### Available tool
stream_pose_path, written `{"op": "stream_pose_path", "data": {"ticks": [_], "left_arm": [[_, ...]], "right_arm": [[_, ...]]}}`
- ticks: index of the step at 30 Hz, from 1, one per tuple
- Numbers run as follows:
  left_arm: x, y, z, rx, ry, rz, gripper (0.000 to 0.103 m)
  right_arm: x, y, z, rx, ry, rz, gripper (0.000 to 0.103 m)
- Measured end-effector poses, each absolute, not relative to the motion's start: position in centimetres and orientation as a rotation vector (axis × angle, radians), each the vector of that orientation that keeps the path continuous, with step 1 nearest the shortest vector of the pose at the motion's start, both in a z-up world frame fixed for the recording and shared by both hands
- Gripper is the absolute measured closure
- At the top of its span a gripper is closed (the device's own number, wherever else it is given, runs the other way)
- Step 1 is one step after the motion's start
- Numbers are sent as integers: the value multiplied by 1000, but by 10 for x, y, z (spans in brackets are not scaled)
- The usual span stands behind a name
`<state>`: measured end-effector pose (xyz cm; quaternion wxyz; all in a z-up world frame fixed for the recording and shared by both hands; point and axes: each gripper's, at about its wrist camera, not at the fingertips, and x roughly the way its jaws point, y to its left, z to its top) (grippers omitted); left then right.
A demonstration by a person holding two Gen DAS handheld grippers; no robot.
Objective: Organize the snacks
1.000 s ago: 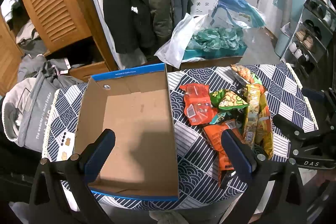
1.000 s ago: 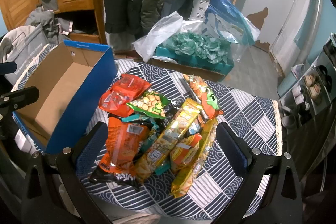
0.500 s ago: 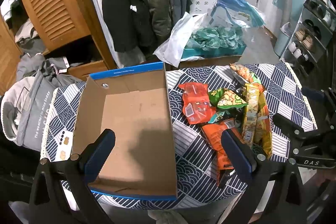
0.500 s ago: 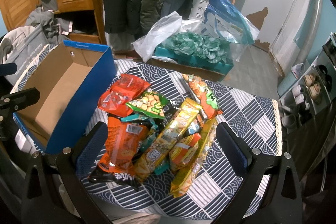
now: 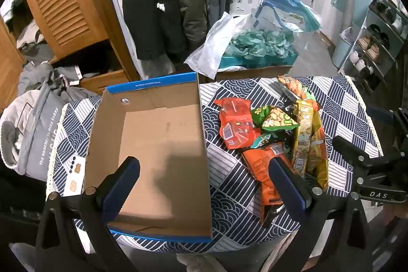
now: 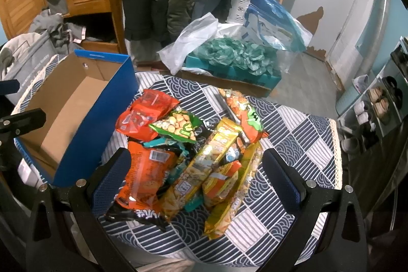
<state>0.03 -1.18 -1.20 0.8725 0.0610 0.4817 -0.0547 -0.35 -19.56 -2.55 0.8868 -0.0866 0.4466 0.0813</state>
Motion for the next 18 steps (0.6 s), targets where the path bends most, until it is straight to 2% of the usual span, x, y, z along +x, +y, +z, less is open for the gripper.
{"op": "stream_pose_path", "data": {"ticks": [18], "left_arm": [[19,-38,-50,98,1146,-126,1]], "right_arm": [[14,-257,-47,-91,993,60,2]]}}
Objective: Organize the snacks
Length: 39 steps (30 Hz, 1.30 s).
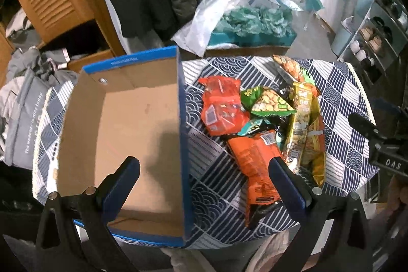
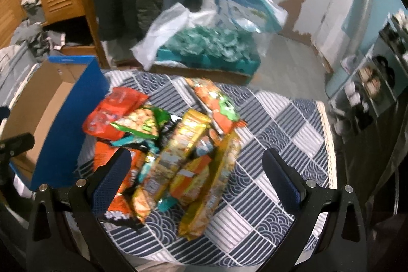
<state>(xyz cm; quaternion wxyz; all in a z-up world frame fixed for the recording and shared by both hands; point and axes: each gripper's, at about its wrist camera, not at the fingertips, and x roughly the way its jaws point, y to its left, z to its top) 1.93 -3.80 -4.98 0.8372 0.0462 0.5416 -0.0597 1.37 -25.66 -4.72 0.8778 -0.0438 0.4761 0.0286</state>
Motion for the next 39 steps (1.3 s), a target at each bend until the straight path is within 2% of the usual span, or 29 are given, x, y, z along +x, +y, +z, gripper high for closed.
{"op": "stream_pose_path", "data": {"ticks": [14,33,39], "left_arm": [[31,-79,-86,145,1229,-114,1],[45,-112,-147,190,1349,-89,1],[49,-114,-152,150,1350,-101,1]], "right_arm": [[28,-315,-99,19,1126,-60,2],[40,-322,-180,6,1286,-47,3],[39,-317,-192,0,1303,-18,11]]}}
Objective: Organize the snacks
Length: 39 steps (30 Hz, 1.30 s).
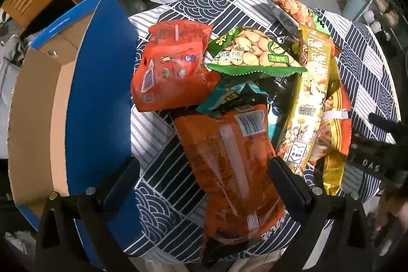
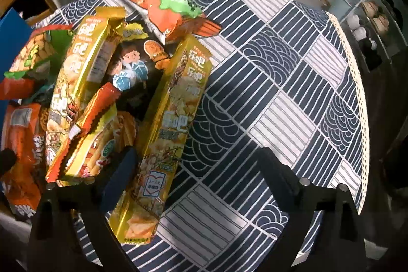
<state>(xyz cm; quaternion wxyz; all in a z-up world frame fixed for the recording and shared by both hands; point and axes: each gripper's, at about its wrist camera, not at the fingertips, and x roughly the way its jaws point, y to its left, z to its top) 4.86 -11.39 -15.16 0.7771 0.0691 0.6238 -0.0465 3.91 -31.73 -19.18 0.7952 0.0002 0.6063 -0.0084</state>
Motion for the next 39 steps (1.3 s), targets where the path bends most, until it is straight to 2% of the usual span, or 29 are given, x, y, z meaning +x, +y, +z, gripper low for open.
{"op": "stream_pose_path", "data": {"ticks": [4,6,8,9,13,21,28,29,33,39], "left_arm": [[52,-116,-156,127,1369,-119,1],[53,-115,-156,121,1377,-127,1],[53,-114,-155,113,1380,-134,1],[52,-113,-156,103,1384,-136,1],[47,-113,-158,54,1407,-144,1],[44,-127,-162,111,1404,-161,1],[56,-131,-188,128,1469,-171,2],[58,-129,-191,113,1471,-171,4],[65,-116,-196,-6,1487,-191,31],[62,-121,-189,80,1457,-221,38]], "right_arm": [[39,-313,-199,11,1312,34,25],[37,-312,-202,-1,1327,49,37],[35,-313,-207,-17,1360,49,63],[33,-315,-210,-34,1378,37,65],[22,-330,-213,-80,1394,-52,66],[14,-349,-209,51,1359,-36,65],[31,-350,-214,67,1349,-20,65],[32,-349,-217,64,1344,-16,65],[51,-348,-220,53,1351,-8,66],[51,-348,-221,35,1327,-3,72]]}}
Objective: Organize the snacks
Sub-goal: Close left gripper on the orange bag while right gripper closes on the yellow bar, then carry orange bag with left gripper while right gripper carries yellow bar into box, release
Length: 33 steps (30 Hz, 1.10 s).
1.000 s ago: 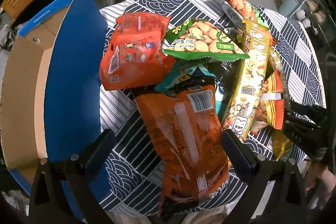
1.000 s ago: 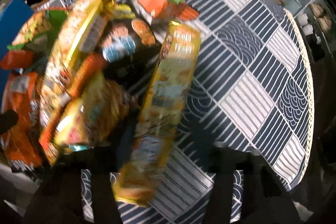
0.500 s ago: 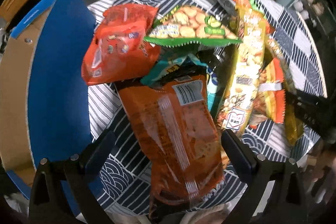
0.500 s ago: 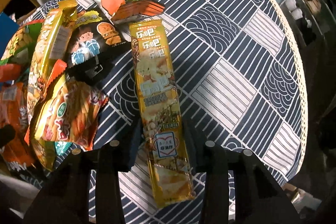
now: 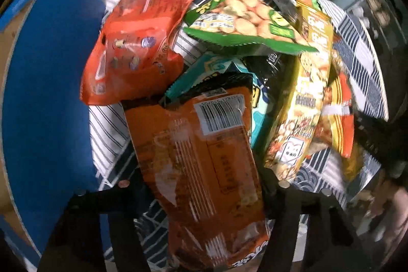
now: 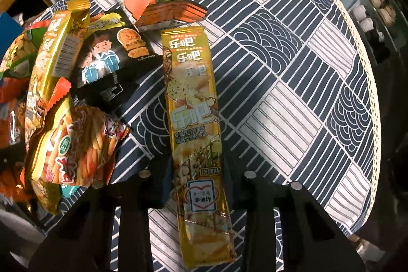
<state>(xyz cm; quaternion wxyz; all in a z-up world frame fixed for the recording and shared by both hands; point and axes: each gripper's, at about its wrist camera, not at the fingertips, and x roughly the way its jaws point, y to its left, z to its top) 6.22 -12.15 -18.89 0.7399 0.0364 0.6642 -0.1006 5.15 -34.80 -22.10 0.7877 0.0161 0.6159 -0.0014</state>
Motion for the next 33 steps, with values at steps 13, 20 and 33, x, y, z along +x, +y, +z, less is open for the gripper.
{"op": "stream_pose_path", "data": {"ticks": [13,20,33], "left_arm": [[42,-116,-143,144,1328,-220,40],[27,-105,-114,193,1236,-216,40],[15,-88,-56,222,1093,-194,40]], "right_arm": [[29,-347,-174,43,1230,13,72],[6,-329,-128,33,1169,11,72],[-2,-304,-74,40,1062,89,72]]}}
